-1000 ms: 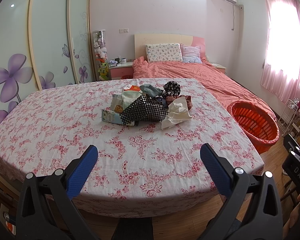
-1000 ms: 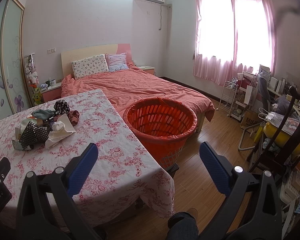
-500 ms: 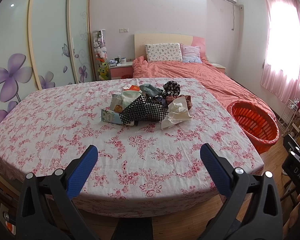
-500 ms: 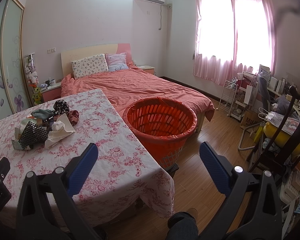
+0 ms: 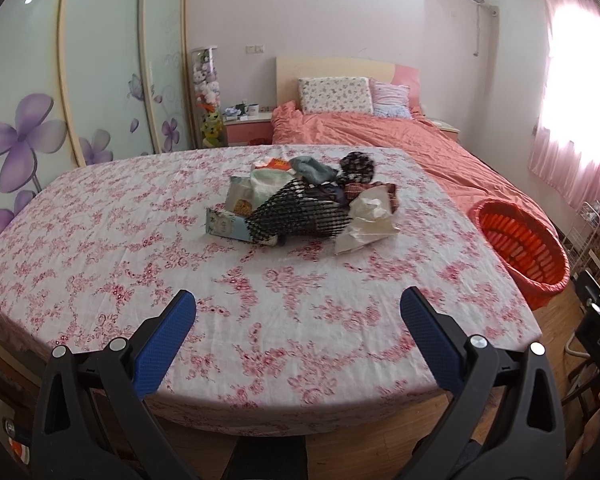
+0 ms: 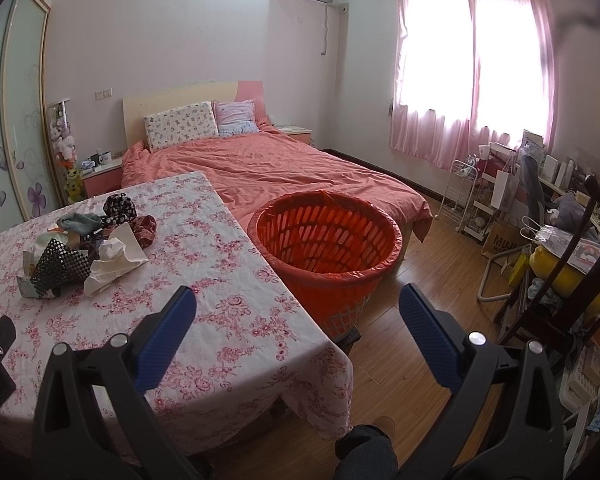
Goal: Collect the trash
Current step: 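Grasp the black mesh bag with the left tool while the right tool grasps the white tissue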
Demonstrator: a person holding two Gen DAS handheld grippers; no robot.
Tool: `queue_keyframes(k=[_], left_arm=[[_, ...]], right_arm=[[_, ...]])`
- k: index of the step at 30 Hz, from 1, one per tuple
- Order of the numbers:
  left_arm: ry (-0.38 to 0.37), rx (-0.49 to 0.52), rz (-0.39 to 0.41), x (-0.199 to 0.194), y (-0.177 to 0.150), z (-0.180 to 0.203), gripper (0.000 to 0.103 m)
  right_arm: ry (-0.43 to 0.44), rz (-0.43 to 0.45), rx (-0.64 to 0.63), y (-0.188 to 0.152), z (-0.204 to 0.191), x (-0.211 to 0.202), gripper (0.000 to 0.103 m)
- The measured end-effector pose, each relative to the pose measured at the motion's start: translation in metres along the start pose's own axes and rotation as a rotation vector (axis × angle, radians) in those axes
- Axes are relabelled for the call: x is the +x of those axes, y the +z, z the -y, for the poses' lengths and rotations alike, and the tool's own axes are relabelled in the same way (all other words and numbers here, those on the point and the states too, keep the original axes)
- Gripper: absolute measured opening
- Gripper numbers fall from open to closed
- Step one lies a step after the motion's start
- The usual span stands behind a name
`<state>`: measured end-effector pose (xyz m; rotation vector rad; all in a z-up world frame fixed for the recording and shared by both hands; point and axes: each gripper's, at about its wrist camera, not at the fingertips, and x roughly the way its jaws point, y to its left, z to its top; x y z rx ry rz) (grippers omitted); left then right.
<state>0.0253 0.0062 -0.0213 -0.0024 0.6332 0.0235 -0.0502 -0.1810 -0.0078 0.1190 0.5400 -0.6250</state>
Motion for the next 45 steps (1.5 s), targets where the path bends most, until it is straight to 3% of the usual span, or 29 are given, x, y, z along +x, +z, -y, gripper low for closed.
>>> queue_keyframes(k=[12, 18, 21, 24, 30, 36, 43, 45], left_arm=[[0.142, -0.121, -0.081, 0.073, 0.025, -0.071, 0.101], [0.15, -0.147, -0.122, 0.108, 0.036, -0.091, 0.101], [0.134, -0.146, -0.128, 0.119, 0.039, -0.095, 0.101], [0.118, -0.136, -0.123, 0.125, 0.04, -0.094, 0.101], [0.096, -0.105, -0.122, 0.135, 0.042, -0.086, 0.101], [0.068, -0.086, -0.119, 0.142, 0.043, -0.082, 0.101], [-0.004, -0.068, -0.108, 0.145, 0.048, -0.072, 0.1], [-0.026, -0.068, -0.115, 0.147, 0.049, -0.068, 0.097]], right_arm=[[0.115, -0.026, -0.078, 0.021, -0.049, 0.057, 0.099], [0.183, -0.054, -0.123, 0.032, -0.091, 0.095, 0.099], [0.261, -0.071, -0.121, 0.036, -0.11, 0.113, 0.098], [0.338, -0.09, -0.116, 0.037, -0.13, 0.13, 0.092], [0.475, -0.226, -0.126, 0.032, -0.174, 0.168, 0.081], [0.515, -0.329, -0.161, 0.021, -0.206, 0.195, 0.065], [0.535, -0.329, -0.169, 0.018, -0.209, 0.194, 0.043], [0.548, -0.329, -0.172, 0.017, -0.207, 0.194, 0.029]])
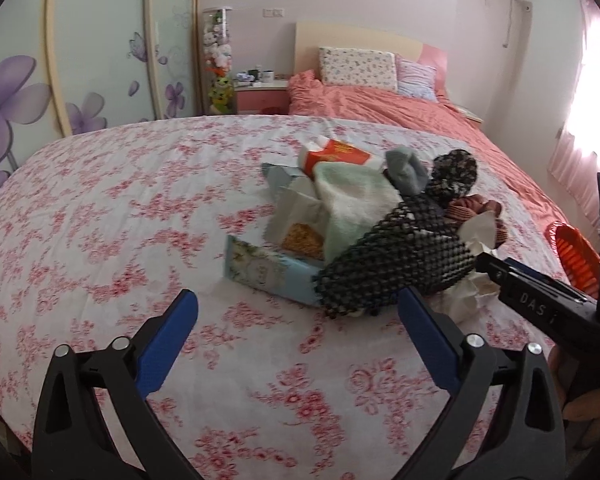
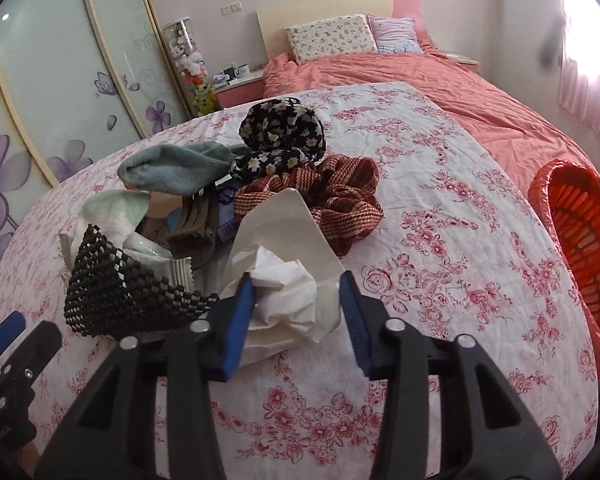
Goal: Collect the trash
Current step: 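Grasp the black mesh bag with the left tool while the right tool grasps the white tissue, then carry the mesh bag and tissue to the red basket and release both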
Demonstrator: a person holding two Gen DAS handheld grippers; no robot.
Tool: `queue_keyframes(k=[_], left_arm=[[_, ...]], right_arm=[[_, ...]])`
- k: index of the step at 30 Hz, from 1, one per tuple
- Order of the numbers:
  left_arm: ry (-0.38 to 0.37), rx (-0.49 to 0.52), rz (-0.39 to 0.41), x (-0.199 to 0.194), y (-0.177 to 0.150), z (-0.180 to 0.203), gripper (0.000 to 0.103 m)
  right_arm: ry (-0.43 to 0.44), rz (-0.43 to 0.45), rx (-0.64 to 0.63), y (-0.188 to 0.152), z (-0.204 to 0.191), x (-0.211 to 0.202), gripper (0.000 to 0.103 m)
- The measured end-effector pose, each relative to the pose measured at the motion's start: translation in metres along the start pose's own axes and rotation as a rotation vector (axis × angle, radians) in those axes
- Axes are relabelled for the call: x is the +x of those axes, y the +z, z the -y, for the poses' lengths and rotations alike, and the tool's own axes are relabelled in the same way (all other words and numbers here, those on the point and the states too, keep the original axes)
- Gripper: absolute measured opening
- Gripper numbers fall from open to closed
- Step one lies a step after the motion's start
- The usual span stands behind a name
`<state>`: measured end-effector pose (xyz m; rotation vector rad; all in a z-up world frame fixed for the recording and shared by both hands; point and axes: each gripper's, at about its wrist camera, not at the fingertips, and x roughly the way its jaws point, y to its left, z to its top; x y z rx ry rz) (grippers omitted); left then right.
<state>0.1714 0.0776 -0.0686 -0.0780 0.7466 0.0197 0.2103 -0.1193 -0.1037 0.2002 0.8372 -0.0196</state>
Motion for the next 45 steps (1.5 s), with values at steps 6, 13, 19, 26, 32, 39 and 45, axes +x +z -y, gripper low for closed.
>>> queue_keyframes(k=[6, 13, 19, 26, 32, 39, 45], left_arm=[[-0.057, -0.005, -0.043, 0.01, 0.003, 0.011, 0.081], [-0.052, 0.057, -0.034, 0.015, 0.009, 0.029, 0.074], [-0.085, 0.083, -0.079, 0.025, 0.008, 0.037, 0.035], [-0.159, 0.09, -0.048, 0.007, 0.012, 0.041, 0.013], [-0.192, 0.087, -0.004, -0.019, 0.022, 0.048, 0.012], [-0.234, 0.092, 0.041, -0.04, 0.036, 0.062, 0.012], [-0.274, 0.11, 0.068, -0.049, 0.048, 0.084, 0.012]], right_arm=[[-0.002, 0.016, -0.059, -0.004, -0.007, -0.011, 0.022], [-0.011, 0.04, -0.009, -0.009, 0.016, -0.034, 0.021], [-0.01, 0.039, 0.03, -0.013, 0.031, -0.043, 0.021], [-0.011, 0.083, 0.04, -0.01, 0.037, -0.062, 0.021], [-0.019, 0.123, 0.053, -0.008, 0.048, -0.08, 0.021], [-0.036, 0.177, 0.077, -0.003, 0.063, -0.105, 0.021], [-0.065, 0.235, 0.108, 0.002, 0.084, -0.128, 0.021]])
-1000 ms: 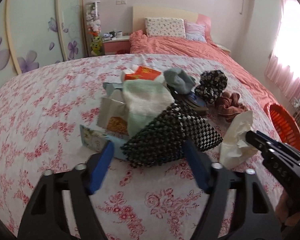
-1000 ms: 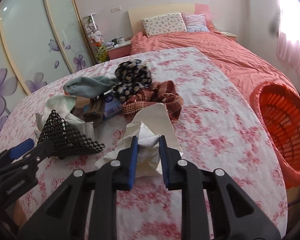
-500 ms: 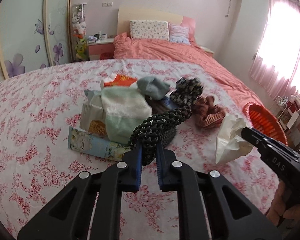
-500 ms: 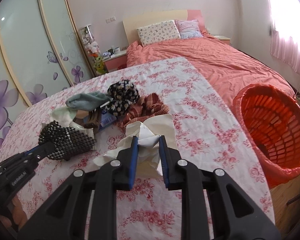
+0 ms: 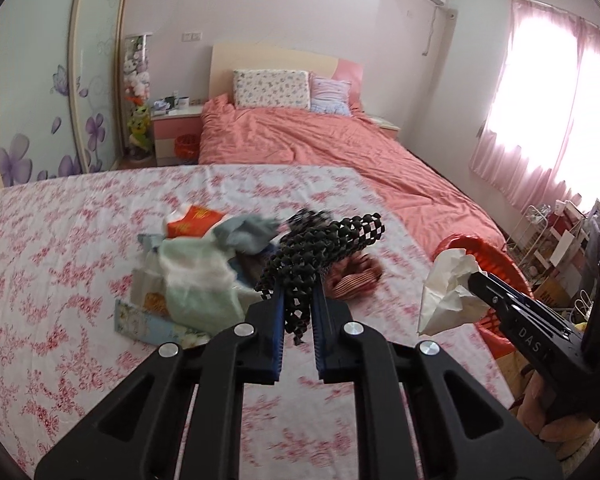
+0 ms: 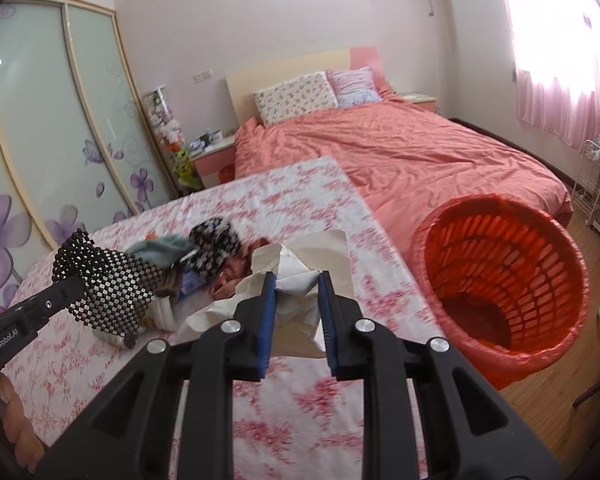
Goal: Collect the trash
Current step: 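Carry the mesh bag and tissue to the red basket and release both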
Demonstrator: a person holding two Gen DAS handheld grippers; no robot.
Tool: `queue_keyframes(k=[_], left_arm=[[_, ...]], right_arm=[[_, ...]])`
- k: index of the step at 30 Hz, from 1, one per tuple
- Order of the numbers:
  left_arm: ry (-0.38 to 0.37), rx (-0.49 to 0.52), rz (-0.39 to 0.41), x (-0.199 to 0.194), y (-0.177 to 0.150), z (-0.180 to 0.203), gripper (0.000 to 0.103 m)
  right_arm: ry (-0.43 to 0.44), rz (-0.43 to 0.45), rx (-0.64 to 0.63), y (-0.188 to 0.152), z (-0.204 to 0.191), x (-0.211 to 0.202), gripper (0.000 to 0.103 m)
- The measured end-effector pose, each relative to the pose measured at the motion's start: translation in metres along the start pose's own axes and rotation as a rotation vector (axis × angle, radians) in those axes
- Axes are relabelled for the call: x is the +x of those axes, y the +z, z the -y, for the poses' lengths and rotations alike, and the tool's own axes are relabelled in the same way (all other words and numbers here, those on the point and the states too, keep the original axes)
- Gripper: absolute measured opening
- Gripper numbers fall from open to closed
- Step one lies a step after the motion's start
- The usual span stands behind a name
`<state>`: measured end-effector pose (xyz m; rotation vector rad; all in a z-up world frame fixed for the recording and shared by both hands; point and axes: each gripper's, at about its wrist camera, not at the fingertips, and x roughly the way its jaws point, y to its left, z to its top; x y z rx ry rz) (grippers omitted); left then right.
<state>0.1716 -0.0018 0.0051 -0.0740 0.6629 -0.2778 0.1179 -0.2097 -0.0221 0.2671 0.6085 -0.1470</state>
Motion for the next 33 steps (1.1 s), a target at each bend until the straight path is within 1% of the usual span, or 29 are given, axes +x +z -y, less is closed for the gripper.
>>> queue_keyframes(k=[3, 9, 14, 17, 26, 33], left_arm=[[-0.025, 0.012, 0.007, 0.004, 0.006, 0.014, 0.012], [-0.091, 0.054, 0.009, 0.018, 0.015, 0.05, 0.012], [-0.16, 0.103, -0.006, 0.036, 0.02, 0.088, 0.012], [-0.2, 0.126, -0.021, 0.048, 0.022, 0.109, 0.012], [-0.308, 0.186, -0.085, 0.083, 0.017, 0.175, 0.012], [-0.358, 0.221, -0.133, 0.107, 0.016, 0.217, 0.012]], right_arm=[[-0.023, 0.032, 0.018, 0.006, 0.013, -0.01, 0.021], [-0.097, 0.099, 0.047, 0.016, 0.044, -0.026, 0.021], [-0.159, 0.139, 0.075, 0.024, 0.071, -0.034, 0.022], [-0.193, 0.155, 0.109, 0.028, 0.094, -0.036, 0.022], [-0.274, 0.171, 0.202, 0.033, 0.163, -0.033, 0.022], [-0.293, 0.158, 0.258, 0.029, 0.206, -0.02, 0.022]])
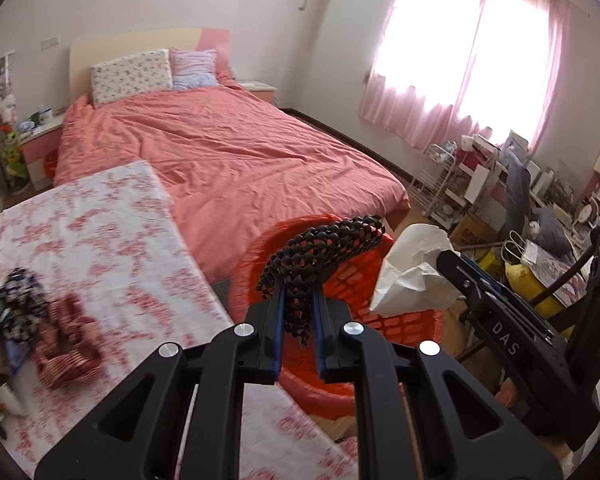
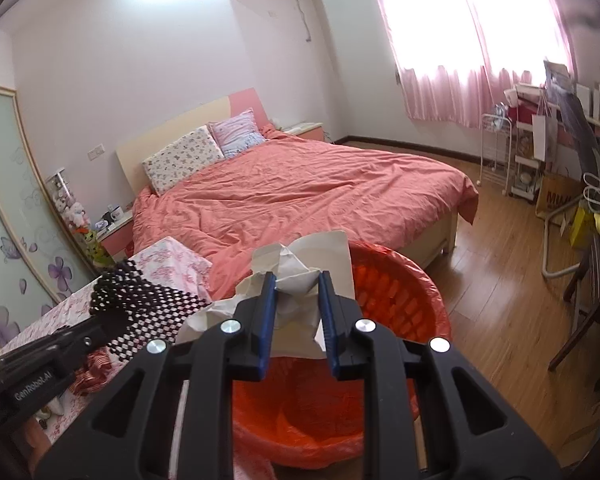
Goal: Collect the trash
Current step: 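Carry the mesh bag and tissue to the red basket and release both, then grasp the green cloth with the left tool while the right tool grasps the plaid scrunchie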
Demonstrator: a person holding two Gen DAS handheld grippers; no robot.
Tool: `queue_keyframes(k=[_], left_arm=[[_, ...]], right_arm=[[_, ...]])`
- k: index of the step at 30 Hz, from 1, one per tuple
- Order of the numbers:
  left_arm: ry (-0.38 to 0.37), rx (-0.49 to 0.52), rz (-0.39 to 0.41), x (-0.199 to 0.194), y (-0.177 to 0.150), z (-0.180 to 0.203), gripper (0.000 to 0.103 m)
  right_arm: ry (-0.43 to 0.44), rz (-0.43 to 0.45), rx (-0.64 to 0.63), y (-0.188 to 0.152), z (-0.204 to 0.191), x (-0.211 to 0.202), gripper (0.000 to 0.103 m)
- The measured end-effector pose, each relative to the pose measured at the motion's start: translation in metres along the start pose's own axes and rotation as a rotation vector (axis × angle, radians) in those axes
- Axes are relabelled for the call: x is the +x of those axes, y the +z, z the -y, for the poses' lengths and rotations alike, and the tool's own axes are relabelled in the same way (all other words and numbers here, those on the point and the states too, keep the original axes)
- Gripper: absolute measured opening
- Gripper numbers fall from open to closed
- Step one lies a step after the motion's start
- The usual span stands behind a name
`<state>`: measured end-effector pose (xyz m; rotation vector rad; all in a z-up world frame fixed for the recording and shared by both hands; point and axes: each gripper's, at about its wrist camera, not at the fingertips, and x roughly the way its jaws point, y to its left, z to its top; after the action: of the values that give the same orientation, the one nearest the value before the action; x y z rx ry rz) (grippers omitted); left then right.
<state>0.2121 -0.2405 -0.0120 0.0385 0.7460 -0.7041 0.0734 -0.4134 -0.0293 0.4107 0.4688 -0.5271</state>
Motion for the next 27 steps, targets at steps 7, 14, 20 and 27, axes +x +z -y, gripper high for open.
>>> queue_keyframes(k=[7, 14, 20, 27], left_arm=[[0.009, -0.006, -0.055, 0.03, 0.002, 0.005, 0.019], [0.054, -0.027, -0.096, 0.037, -0.005, -0.005, 0.046], [0.193, -0.012, -0.07, 0.012, -0.019, -0.02, 0.074], [0.347, -0.052, -0.038, -0.043, -0.047, -0.061, 0.097]], right_arm=[[0.04, -0.037, 0.039, 0.007, 0.022, 0.034, 0.028], [0.019, -0.082, 0.036, -0.005, 0.023, 0.054, 0.055], [-0.025, -0.062, -0.047, -0.014, 0.002, 0.038, 0.093], [-0.09, -0.089, -0.245, -0.029, -0.059, 0.023, 0.099]])
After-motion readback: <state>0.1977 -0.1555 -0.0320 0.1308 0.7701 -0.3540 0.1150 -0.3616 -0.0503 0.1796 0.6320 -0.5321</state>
